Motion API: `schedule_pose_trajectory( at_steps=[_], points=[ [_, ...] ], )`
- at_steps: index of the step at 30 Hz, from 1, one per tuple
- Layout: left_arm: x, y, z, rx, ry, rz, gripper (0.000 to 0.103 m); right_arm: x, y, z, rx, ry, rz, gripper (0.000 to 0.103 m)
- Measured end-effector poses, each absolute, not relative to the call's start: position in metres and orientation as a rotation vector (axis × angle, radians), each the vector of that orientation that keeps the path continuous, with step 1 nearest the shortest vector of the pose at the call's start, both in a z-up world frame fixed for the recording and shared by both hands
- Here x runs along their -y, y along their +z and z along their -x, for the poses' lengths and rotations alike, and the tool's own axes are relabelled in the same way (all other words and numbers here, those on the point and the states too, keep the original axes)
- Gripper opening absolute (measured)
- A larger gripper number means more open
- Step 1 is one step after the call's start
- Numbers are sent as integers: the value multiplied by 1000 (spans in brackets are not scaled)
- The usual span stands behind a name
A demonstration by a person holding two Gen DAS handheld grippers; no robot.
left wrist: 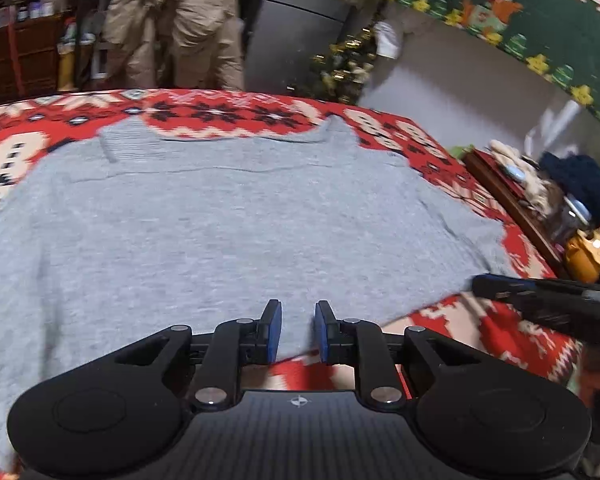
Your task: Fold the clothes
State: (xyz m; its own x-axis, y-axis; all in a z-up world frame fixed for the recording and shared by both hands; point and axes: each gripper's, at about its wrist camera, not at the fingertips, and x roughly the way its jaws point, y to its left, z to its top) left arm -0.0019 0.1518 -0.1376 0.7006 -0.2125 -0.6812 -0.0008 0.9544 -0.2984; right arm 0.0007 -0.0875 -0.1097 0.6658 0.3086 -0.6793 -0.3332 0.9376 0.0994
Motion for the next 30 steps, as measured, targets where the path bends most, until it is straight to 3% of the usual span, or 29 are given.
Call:
schedule_pose_trajectory(
  at_steps=[4, 7, 11, 15, 20, 26, 30],
  points=[
    [-186, -124, 24, -759, -29, 407, 18, 101, -83, 20, -726, 375, -18, 31],
    [-218, -115, 41, -727, 41, 528, 18, 109, -69, 36, -720, 384, -49, 31],
    [-245, -111, 54, -685, 110, 661, 8, 112, -58, 51, -713, 400, -65, 35],
    [-237, -110, 49, -697, 91, 624, 7, 107, -53, 54, -697, 438, -89, 37],
    [-221, -128, 38, -841, 167, 486, 6, 94, -56, 50, -701, 483, -80, 37],
    [-235, -128, 57, -917, 274, 525, 3, 81, -63, 46, -722, 518, -77, 38],
    [-246, -115, 77, -834, 317, 603, 6, 80, -62, 48, -711, 525, -77, 43]
  ],
)
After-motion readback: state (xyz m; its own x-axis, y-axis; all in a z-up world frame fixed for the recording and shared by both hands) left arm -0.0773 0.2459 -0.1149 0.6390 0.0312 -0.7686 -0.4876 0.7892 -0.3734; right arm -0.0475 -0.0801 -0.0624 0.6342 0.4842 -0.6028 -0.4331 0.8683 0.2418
